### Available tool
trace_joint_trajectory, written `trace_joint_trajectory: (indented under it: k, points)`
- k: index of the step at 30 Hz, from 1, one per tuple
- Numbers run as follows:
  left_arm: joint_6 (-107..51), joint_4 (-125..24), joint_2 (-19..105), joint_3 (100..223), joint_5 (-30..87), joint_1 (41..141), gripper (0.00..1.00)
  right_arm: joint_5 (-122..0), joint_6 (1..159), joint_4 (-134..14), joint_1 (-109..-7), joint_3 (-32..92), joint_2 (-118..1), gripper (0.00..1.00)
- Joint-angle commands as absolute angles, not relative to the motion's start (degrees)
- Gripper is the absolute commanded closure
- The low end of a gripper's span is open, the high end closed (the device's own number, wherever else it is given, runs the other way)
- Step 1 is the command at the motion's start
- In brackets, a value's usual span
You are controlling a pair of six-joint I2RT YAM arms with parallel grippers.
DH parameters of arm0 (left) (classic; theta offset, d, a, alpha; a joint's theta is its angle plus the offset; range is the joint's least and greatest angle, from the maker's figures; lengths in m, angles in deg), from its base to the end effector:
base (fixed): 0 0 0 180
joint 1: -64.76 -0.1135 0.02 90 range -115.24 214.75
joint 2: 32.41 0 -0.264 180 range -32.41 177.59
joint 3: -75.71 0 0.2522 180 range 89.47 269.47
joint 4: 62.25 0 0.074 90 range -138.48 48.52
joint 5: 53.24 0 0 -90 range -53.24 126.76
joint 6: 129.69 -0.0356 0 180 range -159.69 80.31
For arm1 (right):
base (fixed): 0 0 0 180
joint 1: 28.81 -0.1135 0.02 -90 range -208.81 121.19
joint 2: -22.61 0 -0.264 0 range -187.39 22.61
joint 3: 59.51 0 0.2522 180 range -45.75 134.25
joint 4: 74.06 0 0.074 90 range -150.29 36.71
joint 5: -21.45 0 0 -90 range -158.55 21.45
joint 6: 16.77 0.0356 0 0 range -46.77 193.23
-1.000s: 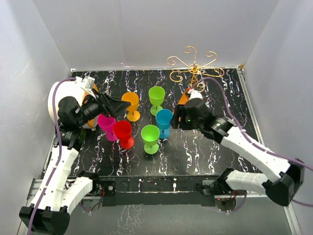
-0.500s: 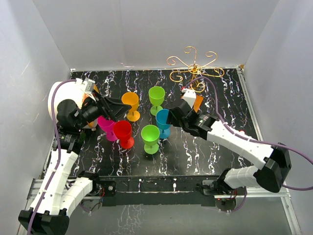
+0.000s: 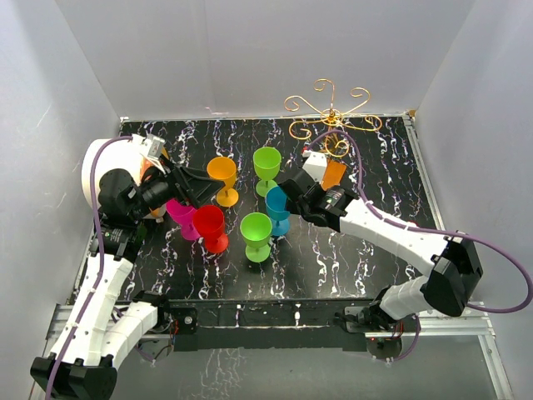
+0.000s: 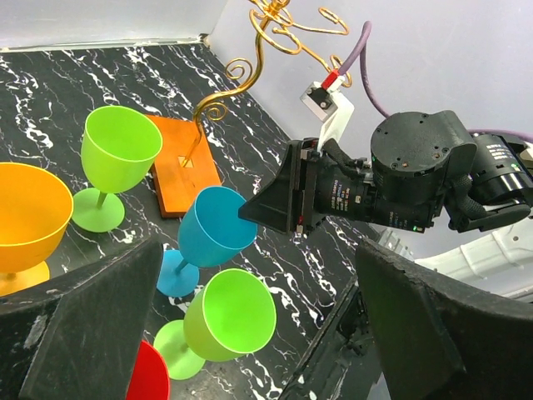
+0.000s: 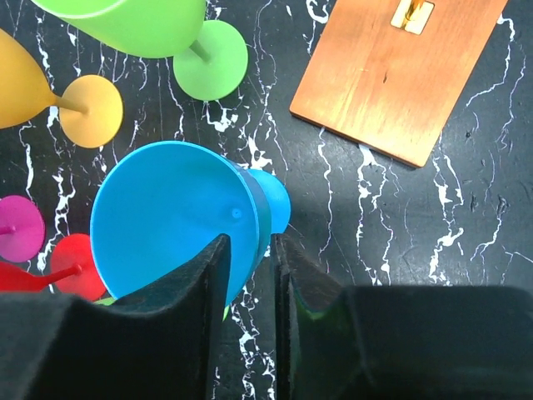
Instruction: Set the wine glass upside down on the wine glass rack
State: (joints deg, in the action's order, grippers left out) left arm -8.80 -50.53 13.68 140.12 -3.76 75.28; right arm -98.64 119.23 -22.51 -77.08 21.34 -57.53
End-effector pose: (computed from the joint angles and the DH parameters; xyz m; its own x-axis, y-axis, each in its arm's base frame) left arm 0.1695 -0.0550 0.3946 -0.3001 -0.3412 -0.8908 0.7217 0.5295 -0.4459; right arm 0.2084 0.2069 0.2955 -0.6714 0.1823 -0.7183 0.0691 0.9805 0.1842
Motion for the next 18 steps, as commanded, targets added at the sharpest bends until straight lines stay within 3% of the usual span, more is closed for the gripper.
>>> trace_joint_trajectory:
  k: [1,10,18]
  points:
    - [-9.71,-50.53,13.07,141.03,-3.54,75.56,0.01,-100.71,119.32,-23.15,-77.24,23.02,-56.89,0.79]
    - [-10.05,-49.17,13.29,141.84,-2.19,75.66,0.01,-101.86,118.43,-23.76,-77.32,22.36,-58.52,0.86]
    - [-10.32,-48.75,13.42,141.74,-1.75,75.96,0.01,-104.58,117.66,-22.98,-77.46,22.71,-57.89,1.0]
